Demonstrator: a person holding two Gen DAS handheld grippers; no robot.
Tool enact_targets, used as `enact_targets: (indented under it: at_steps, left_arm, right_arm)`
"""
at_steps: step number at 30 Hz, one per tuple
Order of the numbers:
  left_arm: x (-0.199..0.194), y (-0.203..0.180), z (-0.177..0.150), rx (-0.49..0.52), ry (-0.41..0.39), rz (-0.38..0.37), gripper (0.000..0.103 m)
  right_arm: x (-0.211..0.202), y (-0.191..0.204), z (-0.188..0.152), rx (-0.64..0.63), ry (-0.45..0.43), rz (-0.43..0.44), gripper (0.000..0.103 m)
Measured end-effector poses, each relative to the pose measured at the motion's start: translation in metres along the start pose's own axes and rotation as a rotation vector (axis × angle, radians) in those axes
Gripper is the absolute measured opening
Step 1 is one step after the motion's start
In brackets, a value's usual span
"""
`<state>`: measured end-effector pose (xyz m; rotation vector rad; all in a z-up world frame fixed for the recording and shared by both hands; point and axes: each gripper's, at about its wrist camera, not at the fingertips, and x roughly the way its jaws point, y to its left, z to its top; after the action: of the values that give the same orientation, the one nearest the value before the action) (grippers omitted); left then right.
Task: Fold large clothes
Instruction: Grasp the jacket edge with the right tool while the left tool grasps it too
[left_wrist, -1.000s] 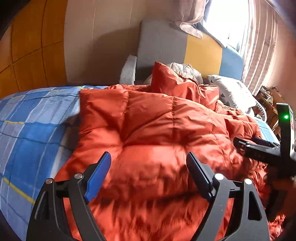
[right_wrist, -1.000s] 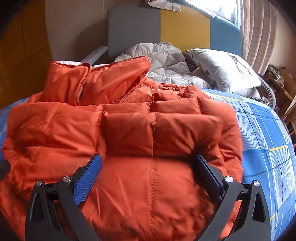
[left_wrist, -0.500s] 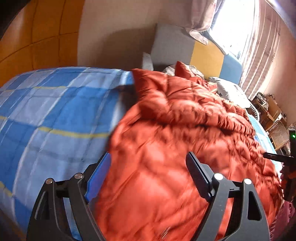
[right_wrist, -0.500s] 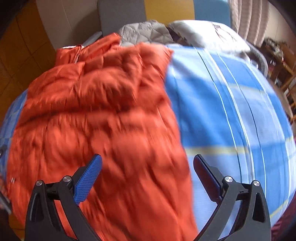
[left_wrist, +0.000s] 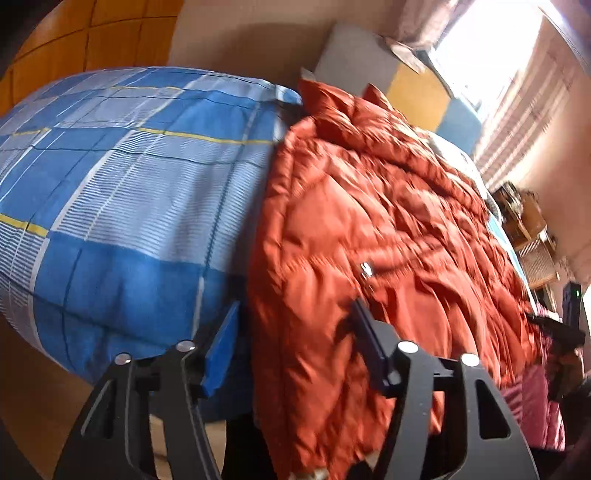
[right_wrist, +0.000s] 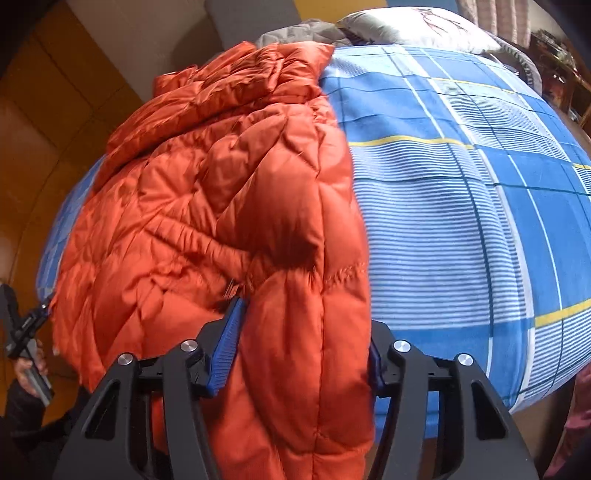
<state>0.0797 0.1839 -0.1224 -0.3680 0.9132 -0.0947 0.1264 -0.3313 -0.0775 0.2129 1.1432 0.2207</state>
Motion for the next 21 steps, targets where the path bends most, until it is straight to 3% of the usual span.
enact_targets:
  at_steps: [4,8,10,21]
  left_arm:
    - [0.0,-0.009,-0.008,0.043,0.006,-0.007,0.045]
    - [-0.003,-0.011,-0.008,0.073,-0.008,-0.001,0.015]
    - [-0.011,-0.01,-0.007,0.08,-0.02,-0.016,0.009]
    - [-0.065,-0.008,-0.003,0.11,-0.054,-0.112,0.004]
  right_arm:
    - [-0.002,0.0,-0.003,-0.016,0.01,0.022,0.046]
    - [-0.007,0.002,-0.002,-0.036,0.008,0.039,0.027]
    - [-0.013,0.004,-0.003,-0.048,-0.004,0.036,0.021]
    - [-0.047,0.022,-0.001,-0.108,-0.029,0.027,0.014]
